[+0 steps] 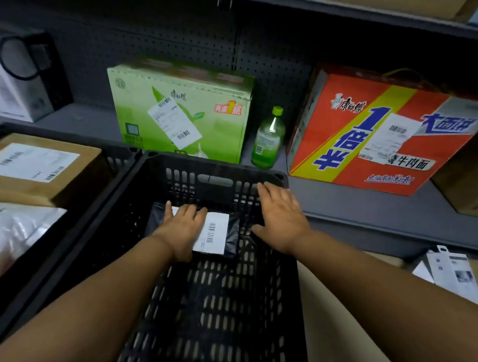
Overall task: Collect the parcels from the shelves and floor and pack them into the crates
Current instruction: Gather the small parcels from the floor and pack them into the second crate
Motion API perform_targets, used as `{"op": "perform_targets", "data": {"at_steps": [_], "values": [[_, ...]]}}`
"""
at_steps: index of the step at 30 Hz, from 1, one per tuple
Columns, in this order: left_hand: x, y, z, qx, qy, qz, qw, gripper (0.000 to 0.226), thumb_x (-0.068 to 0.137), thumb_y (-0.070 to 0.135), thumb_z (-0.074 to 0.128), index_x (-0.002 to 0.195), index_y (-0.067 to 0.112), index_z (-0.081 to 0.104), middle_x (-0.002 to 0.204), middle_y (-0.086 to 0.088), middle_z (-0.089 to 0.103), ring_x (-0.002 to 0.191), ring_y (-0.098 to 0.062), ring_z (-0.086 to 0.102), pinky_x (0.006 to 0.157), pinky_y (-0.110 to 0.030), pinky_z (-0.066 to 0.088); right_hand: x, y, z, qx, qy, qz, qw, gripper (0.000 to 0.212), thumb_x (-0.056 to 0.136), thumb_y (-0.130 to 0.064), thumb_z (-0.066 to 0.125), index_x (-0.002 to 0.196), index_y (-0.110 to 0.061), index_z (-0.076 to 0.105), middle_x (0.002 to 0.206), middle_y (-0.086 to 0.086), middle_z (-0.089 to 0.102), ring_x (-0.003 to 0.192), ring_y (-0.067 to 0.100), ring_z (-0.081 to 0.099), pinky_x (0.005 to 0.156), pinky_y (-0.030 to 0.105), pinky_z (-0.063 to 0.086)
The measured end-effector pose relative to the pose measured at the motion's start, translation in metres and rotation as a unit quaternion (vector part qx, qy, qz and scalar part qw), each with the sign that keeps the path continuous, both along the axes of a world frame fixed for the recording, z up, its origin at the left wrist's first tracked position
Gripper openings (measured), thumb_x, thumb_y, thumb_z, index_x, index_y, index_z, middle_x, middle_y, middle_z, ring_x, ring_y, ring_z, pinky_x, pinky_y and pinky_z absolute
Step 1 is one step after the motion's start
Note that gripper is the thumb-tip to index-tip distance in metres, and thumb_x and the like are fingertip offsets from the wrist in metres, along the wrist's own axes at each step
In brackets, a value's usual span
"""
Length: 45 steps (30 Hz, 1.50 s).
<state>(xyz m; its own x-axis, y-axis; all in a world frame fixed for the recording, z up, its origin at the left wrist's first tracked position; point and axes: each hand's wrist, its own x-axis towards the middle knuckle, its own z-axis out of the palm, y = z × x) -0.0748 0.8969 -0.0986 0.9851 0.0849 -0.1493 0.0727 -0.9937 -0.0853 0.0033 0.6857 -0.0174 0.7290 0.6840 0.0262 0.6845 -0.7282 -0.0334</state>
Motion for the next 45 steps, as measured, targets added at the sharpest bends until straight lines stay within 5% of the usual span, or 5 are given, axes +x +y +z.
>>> {"op": "perform_targets", "data": {"at_steps": [9,21,29,32,45], "values": [[0.043,0.018,-0.065,-0.02,0.034,-0.002,0.999,0.102,0.069,0.031,0.068,0.147,0.009,0.005,0.14,-0.009,0.023,0.137,-0.027,0.015,0.109,-0.065,0.001,0.013,0.002,-0.017,-0.056,-0.041,0.034,0.997,0.093,0.081,-0.05,0.062,0.15,-0.017,0.009,0.159,0.004,0.005,0.146,0.023,0.003,0.117,0.049,0.0],[0.018,0.026,-0.116,-0.076,0.012,0.055,0.996,0.082,0.089,0.042,0.041,0.149,0.021,-0.011,0.158,-0.001,-0.013,0.144,-0.016,-0.015,0.113,-0.048,-0.014,0.011,0.003,-0.016,-0.072,-0.054,0.03,0.996,0.086,0.081,-0.053,0.058,0.148,-0.019,0.016,0.158,0.005,0.006,0.144,0.025,0.005,0.117,0.047,0.001],[0.025,0.024,-0.112,-0.057,0.039,0.058,0.996,0.087,0.088,0.041,0.045,0.148,0.022,-0.015,0.157,-0.007,-0.019,0.143,-0.023,-0.019,0.109,-0.06,-0.012,0.008,0.005,-0.014,-0.078,-0.053,0.017,0.995,0.085,0.08,-0.052,0.059,0.148,-0.02,0.018,0.158,0.004,0.006,0.144,0.024,0.004,0.117,0.044,0.001],[0.024,0.002,-0.11,-0.036,0.003,-0.04,0.999,0.098,0.08,0.033,0.056,0.148,0.023,-0.014,0.156,-0.01,-0.019,0.144,-0.025,-0.017,0.11,-0.061,-0.011,0.008,0.005,-0.014,-0.078,-0.051,0.012,0.996,0.085,0.079,-0.052,0.06,0.148,-0.021,0.019,0.157,0.004,0.007,0.143,0.024,0.005,0.117,0.043,0.001],[0.022,-0.01,-0.11,-0.023,0.026,-0.085,0.996,0.071,0.097,0.012,0.034,0.147,0.038,-0.009,0.158,-0.002,-0.014,0.144,-0.025,-0.014,0.107,-0.068,-0.008,0.003,0.008,-0.011,-0.141,-0.068,0.009,0.988,0.083,0.081,-0.049,0.058,0.148,-0.021,0.019,0.157,0.005,0.008,0.143,0.027,0.006,0.118,0.043,0.003]]}}
